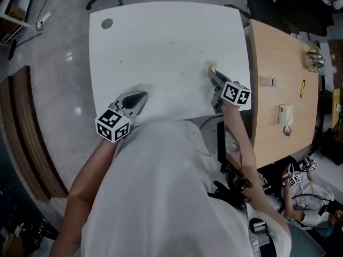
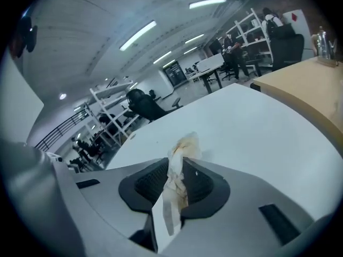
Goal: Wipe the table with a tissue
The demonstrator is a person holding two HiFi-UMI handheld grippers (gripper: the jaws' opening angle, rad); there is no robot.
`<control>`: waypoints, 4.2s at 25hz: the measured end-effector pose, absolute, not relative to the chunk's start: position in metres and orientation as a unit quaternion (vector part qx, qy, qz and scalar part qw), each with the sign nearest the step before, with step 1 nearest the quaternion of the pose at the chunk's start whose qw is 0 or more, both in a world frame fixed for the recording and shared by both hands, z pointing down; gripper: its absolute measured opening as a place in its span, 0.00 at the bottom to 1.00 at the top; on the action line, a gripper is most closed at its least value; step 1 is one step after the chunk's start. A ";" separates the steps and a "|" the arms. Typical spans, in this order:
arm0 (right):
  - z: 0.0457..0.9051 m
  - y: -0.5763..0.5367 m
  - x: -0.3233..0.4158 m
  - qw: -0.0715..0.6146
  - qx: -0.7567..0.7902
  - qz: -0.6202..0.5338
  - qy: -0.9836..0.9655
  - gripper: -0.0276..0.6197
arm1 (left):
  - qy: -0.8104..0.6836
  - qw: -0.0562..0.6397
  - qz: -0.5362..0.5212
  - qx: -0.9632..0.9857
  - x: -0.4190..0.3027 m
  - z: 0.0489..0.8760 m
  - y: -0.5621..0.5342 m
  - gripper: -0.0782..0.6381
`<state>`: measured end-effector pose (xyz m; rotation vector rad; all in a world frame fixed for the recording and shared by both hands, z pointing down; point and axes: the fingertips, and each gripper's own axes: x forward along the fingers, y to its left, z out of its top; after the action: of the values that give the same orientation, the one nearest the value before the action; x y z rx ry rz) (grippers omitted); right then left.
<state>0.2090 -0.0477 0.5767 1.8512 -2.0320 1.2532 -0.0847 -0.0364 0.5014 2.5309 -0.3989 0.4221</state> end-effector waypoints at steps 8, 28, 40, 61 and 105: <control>0.590 -0.048 0.251 0.115 0.658 0.402 -0.626 0.17 | -0.173 0.279 0.155 0.932 -0.086 0.504 -0.034 0.12; 0.631 -0.114 0.270 0.326 0.596 0.311 -0.665 0.17 | -0.271 0.300 0.157 0.901 -0.071 0.504 -0.022 0.12; 0.631 -0.121 0.253 0.415 0.570 0.276 -0.653 0.17 | -0.286 0.304 0.150 0.896 -0.075 0.505 -0.018 0.12; 0.636 -0.128 0.189 0.436 0.506 0.234 -0.707 0.17 | -0.292 0.302 0.157 0.894 -0.089 0.505 -0.018 0.12; 0.614 -0.123 0.190 0.350 0.445 0.227 -0.792 0.17 | -0.278 0.282 0.165 0.903 -0.046 0.498 -0.022 0.12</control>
<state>0.1902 -0.1230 0.6135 1.1537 -2.0521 0.5893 -0.0457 -0.0225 0.4977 2.4185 -0.7446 0.4420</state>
